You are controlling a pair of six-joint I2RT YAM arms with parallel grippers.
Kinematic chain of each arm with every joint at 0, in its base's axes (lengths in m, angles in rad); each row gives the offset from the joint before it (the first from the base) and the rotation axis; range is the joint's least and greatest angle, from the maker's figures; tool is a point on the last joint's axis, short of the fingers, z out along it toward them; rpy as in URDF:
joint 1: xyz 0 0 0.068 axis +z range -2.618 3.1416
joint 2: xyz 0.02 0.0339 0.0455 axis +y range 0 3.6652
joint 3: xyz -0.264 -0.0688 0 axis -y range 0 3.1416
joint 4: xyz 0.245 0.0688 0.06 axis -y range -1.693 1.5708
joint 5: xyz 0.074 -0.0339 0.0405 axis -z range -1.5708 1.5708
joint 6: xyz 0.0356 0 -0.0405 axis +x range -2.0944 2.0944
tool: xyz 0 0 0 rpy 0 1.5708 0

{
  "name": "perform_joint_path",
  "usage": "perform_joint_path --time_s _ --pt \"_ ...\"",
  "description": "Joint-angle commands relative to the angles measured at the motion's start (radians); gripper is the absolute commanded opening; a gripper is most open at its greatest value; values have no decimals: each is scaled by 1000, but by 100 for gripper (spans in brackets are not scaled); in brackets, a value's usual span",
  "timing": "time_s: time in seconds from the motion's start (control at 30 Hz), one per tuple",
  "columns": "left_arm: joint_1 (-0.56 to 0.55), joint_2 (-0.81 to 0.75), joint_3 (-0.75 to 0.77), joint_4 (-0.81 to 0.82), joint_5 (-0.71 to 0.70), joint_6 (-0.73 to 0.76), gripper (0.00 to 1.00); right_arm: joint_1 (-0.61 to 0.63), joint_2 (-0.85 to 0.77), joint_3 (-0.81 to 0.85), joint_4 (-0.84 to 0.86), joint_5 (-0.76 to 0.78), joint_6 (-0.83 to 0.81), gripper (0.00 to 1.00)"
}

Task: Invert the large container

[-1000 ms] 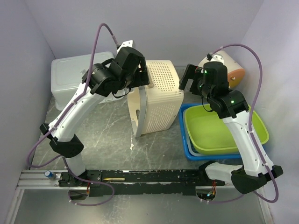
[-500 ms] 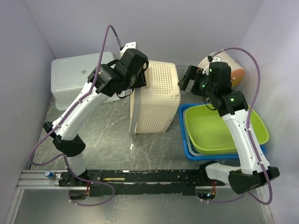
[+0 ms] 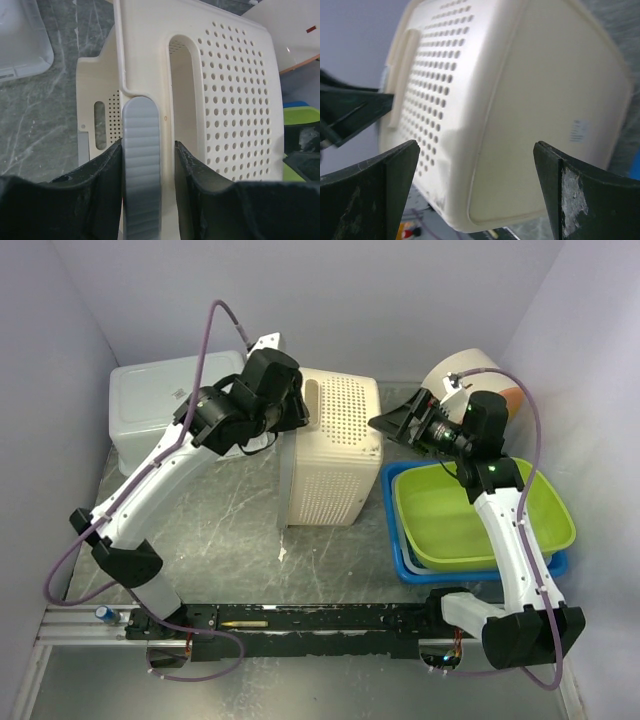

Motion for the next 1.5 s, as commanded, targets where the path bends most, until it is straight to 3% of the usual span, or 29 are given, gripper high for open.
perform_joint_path --time_s 0.0,0.3,0.53,0.8,1.03,1.2,1.47 --pt "62 -68 -107 52 126 17 7 -2 -39 -49 301 -227 206 100" --pt "135 -163 -232 159 233 18 7 3 -37 -106 678 -387 494 100" --pt "190 -206 -281 159 255 27 7 2 -15 -10 352 -249 285 100" --pt "274 -262 -373 157 324 82 7 61 15 -82 442 -192 350 100" --pt "301 -282 -424 157 339 115 7 288 124 29 453 -140 295 100" --pt "316 -312 -455 167 354 135 7 332 132 12 610 -156 390 100" --pt "352 -363 -551 200 390 130 7 429 183 121 653 -156 413 100"
